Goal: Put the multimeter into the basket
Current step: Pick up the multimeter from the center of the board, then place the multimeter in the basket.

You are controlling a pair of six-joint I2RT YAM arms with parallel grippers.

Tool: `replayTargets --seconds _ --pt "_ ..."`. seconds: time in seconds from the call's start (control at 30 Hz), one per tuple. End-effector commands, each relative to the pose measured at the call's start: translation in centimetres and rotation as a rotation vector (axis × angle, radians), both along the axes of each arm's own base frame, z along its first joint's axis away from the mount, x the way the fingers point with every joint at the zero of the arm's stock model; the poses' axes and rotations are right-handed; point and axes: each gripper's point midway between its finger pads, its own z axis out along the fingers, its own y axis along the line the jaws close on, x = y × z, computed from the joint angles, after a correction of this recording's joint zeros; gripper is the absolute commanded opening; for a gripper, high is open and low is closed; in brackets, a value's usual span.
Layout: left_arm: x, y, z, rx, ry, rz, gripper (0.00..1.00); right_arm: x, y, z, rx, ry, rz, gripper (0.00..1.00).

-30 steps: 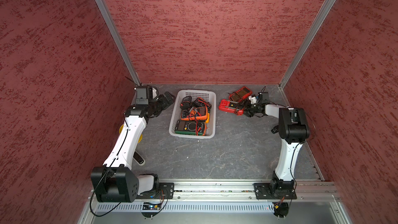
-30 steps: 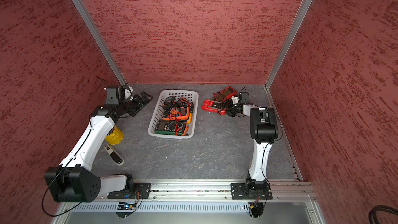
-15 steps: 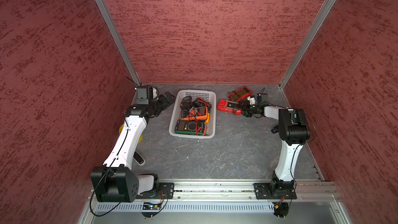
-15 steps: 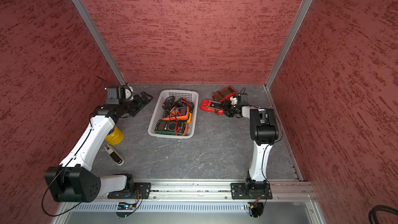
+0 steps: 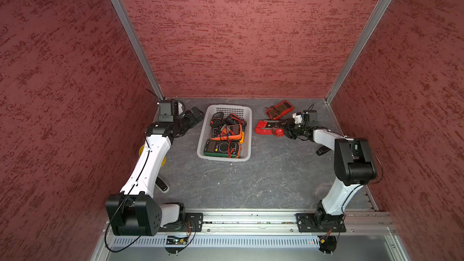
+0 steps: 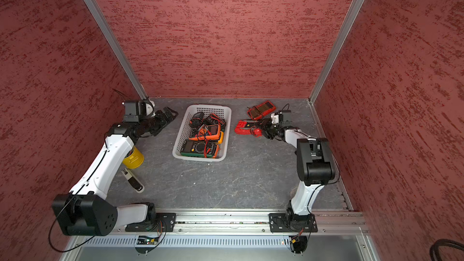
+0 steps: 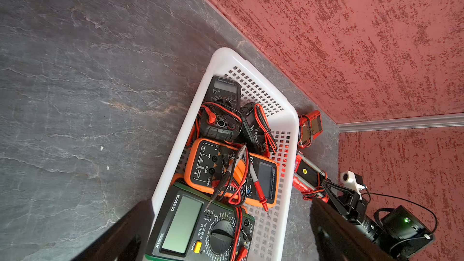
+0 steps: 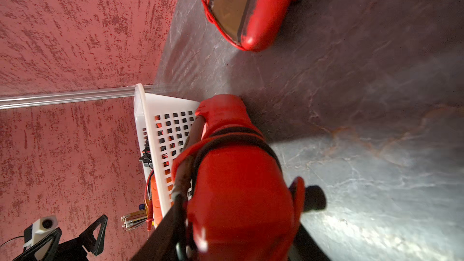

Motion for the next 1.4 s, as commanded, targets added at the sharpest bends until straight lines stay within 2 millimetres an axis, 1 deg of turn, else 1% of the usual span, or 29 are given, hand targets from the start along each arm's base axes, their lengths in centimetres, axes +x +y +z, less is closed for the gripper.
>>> replayTargets --seconds 0.0,0.23,0.37,0.53,0.63,0.73,0.8,0.93,1.07,1.17,1.27,1.37 --pt "0.1 0.2 0.5 0.029 -0.018 -0.006 1.00 0.2 0.3 3.5 0.002 -0.088 -0.005 0.00" --pt "0.1 0.0 0.1 0.015 -0.015 -0.005 1.00 -0.5 0.0 6.2 -0.040 -0.128 -0.016 0.00" --pt "0.2 0.0 0.0 0.013 -0.013 -0.008 1.00 -0.8 -0.4 7.2 -0.071 -0.137 -0.029 0.00" --pt "0.3 -0.1 0.1 0.010 -0.016 -0.008 1.00 -0.9 -0.5 8.9 -0.060 -0.172 -0.051 0.00" --pt "0.3 -0.1 0.0 0.008 -0.013 -0.011 1.00 -1.0 -0.6 9.3 -0.077 -0.172 -0.060 0.00" --pt "0.4 -0.2 0.0 0.007 -0.013 -0.011 1.00 -1.4 -1.2 8.6 -0.111 -0.131 -0.083 0.00" --pt "0.4 -0.2 0.0 0.006 -0.013 -0.009 1.00 -1.6 -1.0 8.4 -0.102 -0.125 -0.081 0.00" --pt "0.6 -0.2 -0.3 0.008 -0.004 -0.012 1.00 -2.0 -0.5 9.1 -0.073 -0.145 -0.073 0.00" --pt "0.8 -0.2 -0.6 0.009 0.004 -0.016 1.00 -2.3 -0.2 11.2 -0.070 -0.189 -0.066 0.00" --pt "1.0 -0.2 -0.9 0.010 0.009 -0.019 1.00 -2.4 0.1 13.4 -0.060 -0.230 -0.060 0.00" --pt "1.1 -0.4 -1.2 0.006 0.015 -0.024 1.00 -2.0 0.7 15.3 -0.028 -0.272 -0.047 0.00" --pt "1.3 -0.5 -1.4 0.003 0.020 -0.030 1.00 -1.8 2.0 17.7 0.021 -0.329 -0.022 0.00"
